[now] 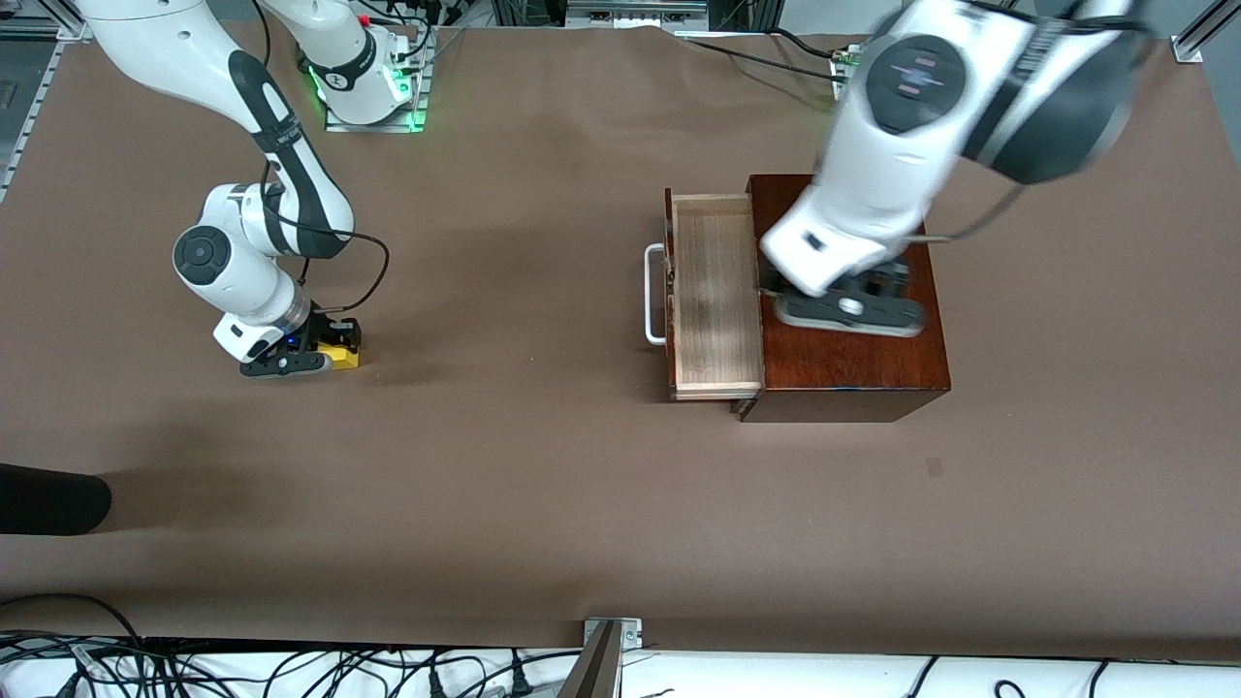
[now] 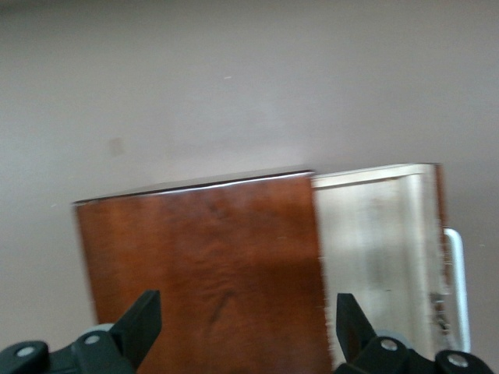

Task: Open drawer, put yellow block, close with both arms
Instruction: 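Grasp the yellow cube with the right gripper while the left gripper withdraws, then carry the yellow cube with the right gripper over the open drawer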

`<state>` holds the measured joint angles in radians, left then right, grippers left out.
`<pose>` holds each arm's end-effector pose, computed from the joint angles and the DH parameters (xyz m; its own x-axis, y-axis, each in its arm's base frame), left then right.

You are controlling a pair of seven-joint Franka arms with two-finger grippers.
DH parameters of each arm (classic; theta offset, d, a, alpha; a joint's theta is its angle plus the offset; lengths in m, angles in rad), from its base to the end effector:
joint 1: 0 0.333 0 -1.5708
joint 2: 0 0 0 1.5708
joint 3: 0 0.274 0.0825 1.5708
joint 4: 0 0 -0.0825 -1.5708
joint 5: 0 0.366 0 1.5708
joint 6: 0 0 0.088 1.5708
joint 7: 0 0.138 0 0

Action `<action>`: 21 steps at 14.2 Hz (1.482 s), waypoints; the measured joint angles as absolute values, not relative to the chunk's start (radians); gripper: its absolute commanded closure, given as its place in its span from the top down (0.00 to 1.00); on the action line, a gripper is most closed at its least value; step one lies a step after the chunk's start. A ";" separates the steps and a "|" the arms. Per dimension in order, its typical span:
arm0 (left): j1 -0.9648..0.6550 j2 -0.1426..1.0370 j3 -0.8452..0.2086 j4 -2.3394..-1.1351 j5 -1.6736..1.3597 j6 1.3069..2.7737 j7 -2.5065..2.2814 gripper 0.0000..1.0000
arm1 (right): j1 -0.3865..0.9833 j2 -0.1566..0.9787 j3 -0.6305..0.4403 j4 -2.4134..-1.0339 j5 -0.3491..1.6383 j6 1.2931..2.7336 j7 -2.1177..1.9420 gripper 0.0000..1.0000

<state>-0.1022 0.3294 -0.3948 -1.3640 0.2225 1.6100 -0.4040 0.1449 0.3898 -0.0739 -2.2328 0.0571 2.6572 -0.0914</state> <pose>0.5664 -0.2401 0.4709 0.9957 -0.0917 -0.0163 -0.0930 -0.9894 -0.1120 0.5254 0.0342 0.1439 0.9923 0.1181 0.0361 0.1180 -0.9930 0.0030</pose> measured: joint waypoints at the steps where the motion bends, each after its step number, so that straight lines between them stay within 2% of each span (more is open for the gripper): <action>1: -0.067 0.316 -0.395 -1.360 0.220 1.582 -0.382 1.00 | 0.145 0.390 -0.071 -2.219 0.057 2.657 -0.092 0.00; 3: -0.002 0.290 -0.395 -1.358 0.196 1.536 -0.303 1.00 | 0.146 0.386 -0.051 -2.166 0.057 2.617 -0.092 0.00; 5: 0.029 0.263 -0.364 -1.357 0.155 1.526 -0.247 1.00 | 0.149 0.382 -0.038 -2.071 0.057 2.492 -0.093 0.00; 8: -0.031 0.198 -0.193 -1.395 0.112 1.530 -0.175 1.00 | 0.179 0.377 -0.032 -1.914 0.057 2.310 -0.099 0.00; 11: -0.074 0.111 -0.070 -1.532 0.106 1.634 -0.141 1.00 | 0.237 0.375 -0.030 -1.790 0.056 2.196 -0.099 0.00; 14: -0.074 0.030 -0.017 -1.683 0.022 1.769 -0.104 1.00 | 0.307 0.374 -0.026 -1.662 0.056 2.054 -0.105 0.00; 21: -0.072 0.000 -0.017 -1.716 0.009 1.722 0.016 1.00 | 0.627 0.375 -0.018 -1.589 0.035 2.029 -0.114 0.00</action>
